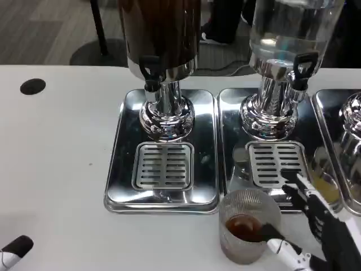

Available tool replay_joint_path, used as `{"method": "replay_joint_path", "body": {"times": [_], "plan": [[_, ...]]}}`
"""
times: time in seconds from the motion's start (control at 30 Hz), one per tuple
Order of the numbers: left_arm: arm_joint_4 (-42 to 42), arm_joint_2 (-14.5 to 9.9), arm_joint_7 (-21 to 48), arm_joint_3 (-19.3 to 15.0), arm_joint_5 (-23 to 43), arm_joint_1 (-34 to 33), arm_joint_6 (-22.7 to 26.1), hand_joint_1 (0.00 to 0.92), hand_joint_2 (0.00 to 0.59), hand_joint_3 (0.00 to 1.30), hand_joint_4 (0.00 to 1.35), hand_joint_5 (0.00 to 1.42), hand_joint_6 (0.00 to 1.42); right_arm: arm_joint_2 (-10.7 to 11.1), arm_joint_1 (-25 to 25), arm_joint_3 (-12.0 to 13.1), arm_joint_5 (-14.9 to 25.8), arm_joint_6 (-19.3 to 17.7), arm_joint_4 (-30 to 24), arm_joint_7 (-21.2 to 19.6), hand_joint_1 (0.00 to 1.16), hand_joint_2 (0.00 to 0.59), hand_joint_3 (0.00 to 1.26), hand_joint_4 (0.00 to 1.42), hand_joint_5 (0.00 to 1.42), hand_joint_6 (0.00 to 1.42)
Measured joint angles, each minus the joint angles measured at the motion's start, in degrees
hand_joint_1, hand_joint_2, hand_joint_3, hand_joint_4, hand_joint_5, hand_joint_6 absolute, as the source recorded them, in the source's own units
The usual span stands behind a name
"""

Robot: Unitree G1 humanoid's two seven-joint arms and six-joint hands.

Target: Grasp the cup under the faucet to collect the drink, then remove the cup.

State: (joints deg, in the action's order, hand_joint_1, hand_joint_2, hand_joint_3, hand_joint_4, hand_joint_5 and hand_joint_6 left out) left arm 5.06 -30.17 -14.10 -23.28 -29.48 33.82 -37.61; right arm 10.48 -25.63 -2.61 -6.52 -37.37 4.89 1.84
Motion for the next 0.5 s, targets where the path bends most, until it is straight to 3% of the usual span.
{"method": "replay_joint_path", "body": {"times": [0.23,0.4,0.5], "plan": [[-0.1,0.0,0.0,0.0,0.0,0.4,0.0,0.0,0.045,0.0,0.0,0.0,0.0,1.8,1.9,3.9,2.1,0.2,-0.4,1.1,0.65,0.28,0.22,0.15,0.17,0.11],[-0.1,0.0,0.0,0.0,0.0,0.9,0.0,0.0,0.045,0.0,0.0,0.0,0.0,3.9,4.0,8.7,4.7,0.6,0.8,1.3,0.56,0.355,0.31,0.26,0.22,0.16],[-0.1,0.0,0.0,0.0,0.0,1.0,0.0,0.0,0.045,0.0,0.0,0.0,0.0,4.1,4.4,9.8,4.8,0.8,2.3,1.6,0.49,0.402,0.37,0.32,0.25,0.18]]}}
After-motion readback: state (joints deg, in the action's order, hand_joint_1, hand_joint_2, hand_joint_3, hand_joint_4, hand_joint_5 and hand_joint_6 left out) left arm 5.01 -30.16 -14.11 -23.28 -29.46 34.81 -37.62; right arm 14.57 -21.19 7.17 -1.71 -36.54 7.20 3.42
